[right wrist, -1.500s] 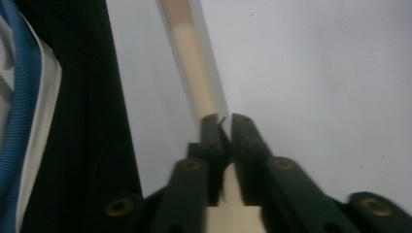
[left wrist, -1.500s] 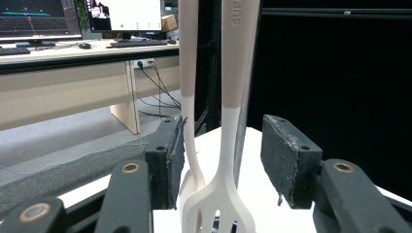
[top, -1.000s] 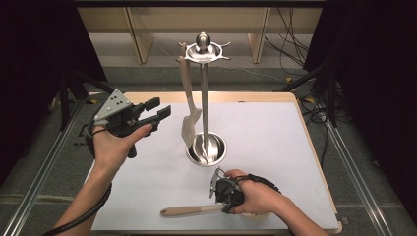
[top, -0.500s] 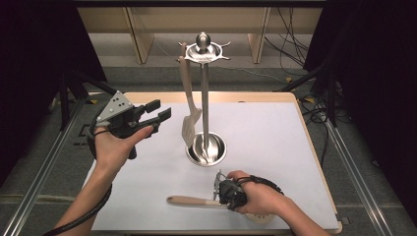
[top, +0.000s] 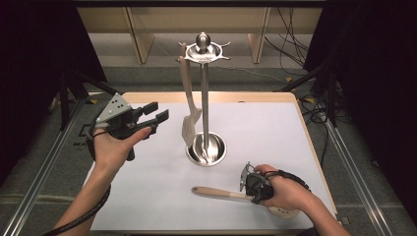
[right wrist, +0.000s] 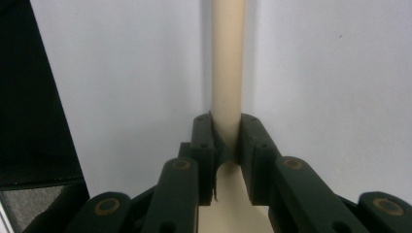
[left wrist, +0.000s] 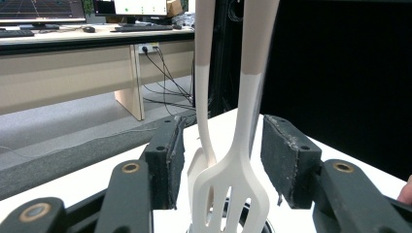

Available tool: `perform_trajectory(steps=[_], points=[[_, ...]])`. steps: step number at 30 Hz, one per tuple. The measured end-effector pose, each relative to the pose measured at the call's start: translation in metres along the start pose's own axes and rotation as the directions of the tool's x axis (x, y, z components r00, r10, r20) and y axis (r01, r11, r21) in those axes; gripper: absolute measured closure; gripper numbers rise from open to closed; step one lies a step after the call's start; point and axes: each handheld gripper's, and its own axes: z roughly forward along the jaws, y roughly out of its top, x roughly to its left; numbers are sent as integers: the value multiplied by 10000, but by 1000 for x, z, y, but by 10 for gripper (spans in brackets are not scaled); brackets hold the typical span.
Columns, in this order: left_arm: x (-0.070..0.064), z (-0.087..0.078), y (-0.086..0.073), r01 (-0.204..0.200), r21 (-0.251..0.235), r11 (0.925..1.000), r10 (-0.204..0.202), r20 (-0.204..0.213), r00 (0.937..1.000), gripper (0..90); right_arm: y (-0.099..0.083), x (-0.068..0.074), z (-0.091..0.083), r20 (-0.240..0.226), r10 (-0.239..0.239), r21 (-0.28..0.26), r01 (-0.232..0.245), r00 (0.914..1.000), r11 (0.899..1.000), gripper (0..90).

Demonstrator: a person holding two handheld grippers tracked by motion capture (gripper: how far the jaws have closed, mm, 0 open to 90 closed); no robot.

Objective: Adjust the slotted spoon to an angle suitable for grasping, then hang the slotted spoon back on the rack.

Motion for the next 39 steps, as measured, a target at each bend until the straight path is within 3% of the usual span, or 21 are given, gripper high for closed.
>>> perform_trajectory(steps=[7, 8, 9, 13, 16, 18, 19, 24, 28, 30, 31, 32, 37, 39], points=[[5, -1, 0, 75, -110, 9999, -76, -82, 9999, 498, 1, -1, 3, -46, 50, 109, -49, 10000, 9999, 781], [6, -1, 0, 48, -110, 9999, -49, -89, 9999, 499, 0, -4, 3, 10, -257, 93, 257, 9997, 9996, 775], [6, -1, 1, 13, -115, 9999, -14, -86, 10000, 498, 1, -1, 2, -45, 116, 202, -115, 9999, 9997, 765], [5, 1, 3, 49, -134, 9999, -50, -42, 10000, 496, 2, -2, -1, 147, 187, 245, -190, 9997, 9995, 726], [5, 2, 4, 26, -137, 9999, -26, -26, 10000, 496, 2, -1, -7, 181, 437, -71, -435, 9989, 9990, 700], [4, 2, 4, -3, -135, 9999, 3, -22, 10000, 496, 3, -2, -13, 386, 250, -231, -241, 9989, 9994, 692], [4, 2, 4, -13, -138, 9999, 13, 7, 10000, 496, 4, 1, -15, 279, 452, -331, -443, 9986, 9985, 684], [0, 1, 5, 57, -148, 9999, -55, 131, 9999, 497, 9, 3, -21, 385, 439, -659, -413, 9983, 9970, 675], [0, -1, 4, 81, -140, 9999, -79, 147, 9999, 497, 13, 2, -19, 385, 403, -544, -381, 9984, 9978, 678], [0, -2, 4, 64, -155, 9999, -62, 135, 9999, 497, 16, 0, -16, 380, 131, -452, -114, 9992, 9989, 677], [0, -3, 4, 74, -166, 9998, -72, 135, 9999, 497, 18, 2, -15, 311, 329, -361, -317, 9990, 9988, 677], [0, -3, 5, 96, -174, 9998, -94, 115, 9999, 497, 19, 1, -15, 349, 220, -300, -210, 9991, 9993, 675], [0, -2, 5, 58, -151, 9999, -56, 116, 9999, 496, 31, 1, -7, 97, 7, 35, -7, 10000, 10000, 663], [0, -2, 4, 112, -110, 9999, -111, 110, 9999, 496, 33, 2, -4, -66, 133, 494, -129, 9999, 9987, 668]])
